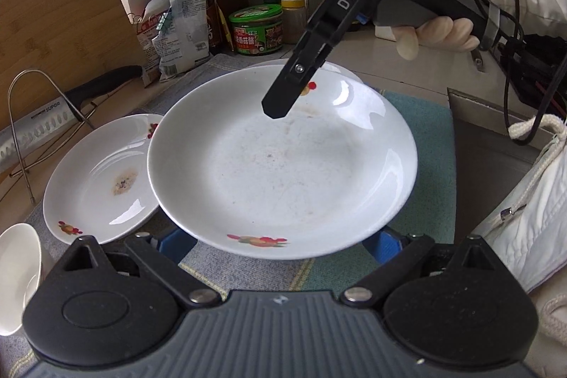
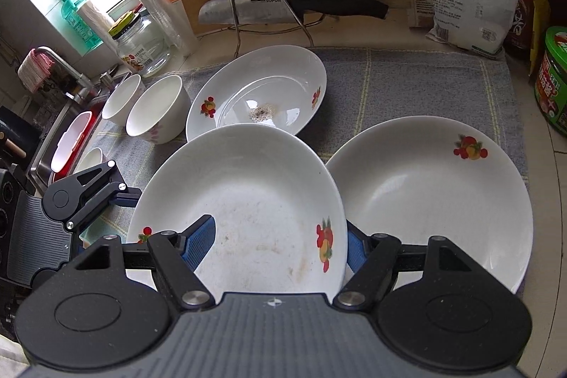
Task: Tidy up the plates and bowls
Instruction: 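Carry the held plate with the right tool toward another floral plate, then lower the held plate with the right tool onto the other floral plate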
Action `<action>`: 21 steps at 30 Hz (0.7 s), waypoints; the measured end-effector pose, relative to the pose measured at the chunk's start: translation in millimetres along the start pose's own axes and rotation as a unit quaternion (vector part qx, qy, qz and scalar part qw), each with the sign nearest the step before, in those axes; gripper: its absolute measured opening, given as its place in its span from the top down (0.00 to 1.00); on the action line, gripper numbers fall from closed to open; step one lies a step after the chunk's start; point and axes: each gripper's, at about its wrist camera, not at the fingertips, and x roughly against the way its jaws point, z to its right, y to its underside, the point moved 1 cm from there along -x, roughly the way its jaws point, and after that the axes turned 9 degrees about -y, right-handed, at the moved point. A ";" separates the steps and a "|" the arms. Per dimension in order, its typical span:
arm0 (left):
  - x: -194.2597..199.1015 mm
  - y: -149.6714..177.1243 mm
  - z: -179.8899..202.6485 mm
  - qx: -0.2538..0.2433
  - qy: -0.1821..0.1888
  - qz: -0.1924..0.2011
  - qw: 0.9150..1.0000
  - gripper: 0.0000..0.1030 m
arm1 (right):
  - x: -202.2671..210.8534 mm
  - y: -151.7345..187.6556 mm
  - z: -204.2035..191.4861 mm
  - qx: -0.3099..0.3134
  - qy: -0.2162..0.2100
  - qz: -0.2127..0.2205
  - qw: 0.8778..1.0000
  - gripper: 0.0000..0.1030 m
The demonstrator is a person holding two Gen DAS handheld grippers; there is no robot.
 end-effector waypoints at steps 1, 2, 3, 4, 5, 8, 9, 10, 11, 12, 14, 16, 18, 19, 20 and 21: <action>-3.9 -3.7 1.8 -0.003 0.004 0.001 1.000 0.05 | 3.7 0.7 4.1 -0.004 0.003 0.004 1.000 0.23; -7.6 -7.2 3.6 -0.007 0.007 0.002 1.000 0.05 | 7.3 1.5 8.4 -0.007 0.006 0.008 1.000 0.23; -11.2 -10.6 5.1 -0.010 0.010 0.003 1.000 0.05 | 11.6 2.1 13.4 -0.011 0.010 0.012 1.000 0.23; -15.9 -15.2 6.8 -0.015 0.014 0.005 1.000 0.05 | 15.2 2.5 17.9 -0.015 0.013 0.016 1.000 0.23; -19.1 -18.5 8.5 -0.018 0.017 0.006 1.000 0.05 | 17.9 2.9 20.9 -0.016 0.016 0.019 1.000 0.23; -30.0 -28.9 9.9 -0.022 0.028 0.007 0.999 0.05 | 26.7 3.4 32.0 -0.021 0.025 0.028 0.999 0.23; -33.2 -32.3 10.3 -0.022 0.033 0.007 0.999 0.05 | 28.9 3.7 35.8 -0.023 0.028 0.031 0.999 0.23; -36.1 -35.0 10.9 -0.023 0.036 0.007 0.999 0.05 | 30.6 4.0 38.9 -0.026 0.031 0.033 0.999 0.23; -39.3 -37.5 12.2 -0.028 0.037 0.007 0.999 0.05 | 32.2 4.1 42.9 -0.030 0.033 0.034 0.998 0.23; -42.0 -39.7 13.2 -0.031 0.038 0.007 0.999 0.05 | 34.8 4.3 47.7 -0.034 0.035 0.037 0.998 0.23; -48.8 -45.5 14.6 -0.037 0.042 0.007 0.998 0.05 | 38.4 4.7 54.7 -0.041 0.036 0.041 0.998 0.23; -54.9 -50.7 14.5 -0.041 0.048 0.006 0.998 0.05 | 42.4 5.0 62.3 -0.047 0.038 0.046 0.997 0.23; -60.3 -54.5 14.5 -0.048 0.052 0.006 0.998 0.05 | 43.9 5.1 68.0 -0.052 0.042 0.050 0.997 0.23; -63.7 -57.1 14.7 -0.052 0.052 0.007 0.997 0.05 | 45.0 5.0 71.2 -0.055 0.044 0.053 0.996 0.23; -67.0 -59.6 14.8 -0.056 0.053 0.007 0.997 0.05 | 46.2 4.6 74.9 -0.058 0.046 0.056 0.996 0.23; -69.9 -61.5 14.8 -0.059 0.054 0.007 0.997 0.05 | 47.6 4.3 78.5 -0.061 0.046 0.059 0.995 0.23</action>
